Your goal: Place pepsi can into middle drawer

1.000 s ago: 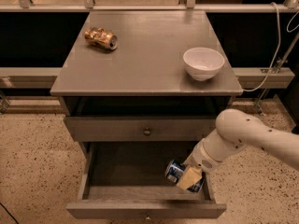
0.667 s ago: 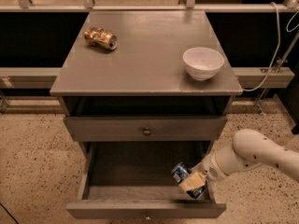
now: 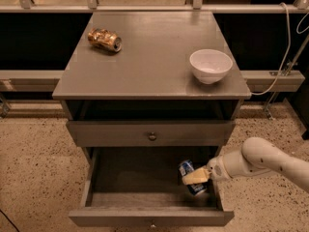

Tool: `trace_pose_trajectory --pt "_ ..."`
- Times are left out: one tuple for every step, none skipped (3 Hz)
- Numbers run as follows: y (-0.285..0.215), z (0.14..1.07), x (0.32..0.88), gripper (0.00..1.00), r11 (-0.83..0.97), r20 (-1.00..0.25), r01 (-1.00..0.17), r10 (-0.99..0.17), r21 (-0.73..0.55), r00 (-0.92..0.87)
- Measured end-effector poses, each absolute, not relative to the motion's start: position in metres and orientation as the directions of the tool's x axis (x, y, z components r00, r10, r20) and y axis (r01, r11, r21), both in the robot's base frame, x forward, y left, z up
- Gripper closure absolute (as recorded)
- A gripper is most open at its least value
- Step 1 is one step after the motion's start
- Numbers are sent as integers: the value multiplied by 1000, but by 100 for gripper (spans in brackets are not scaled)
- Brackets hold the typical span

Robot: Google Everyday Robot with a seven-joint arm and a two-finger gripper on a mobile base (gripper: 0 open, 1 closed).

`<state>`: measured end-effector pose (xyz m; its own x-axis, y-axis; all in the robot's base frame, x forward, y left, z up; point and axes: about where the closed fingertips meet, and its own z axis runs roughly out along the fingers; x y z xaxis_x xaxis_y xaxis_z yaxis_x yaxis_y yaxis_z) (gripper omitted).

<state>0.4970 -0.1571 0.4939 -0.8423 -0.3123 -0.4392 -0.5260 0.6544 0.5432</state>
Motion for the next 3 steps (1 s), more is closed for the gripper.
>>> trace_pose_trajectory --pt "-155 461 506 100 688 -388 -392 -171 611 -906" --pt "-146 431 514 84 740 -328 -305 -120 600 -937" --pt "-127 412 525 60 755 -278 -272 -123 597 -953"
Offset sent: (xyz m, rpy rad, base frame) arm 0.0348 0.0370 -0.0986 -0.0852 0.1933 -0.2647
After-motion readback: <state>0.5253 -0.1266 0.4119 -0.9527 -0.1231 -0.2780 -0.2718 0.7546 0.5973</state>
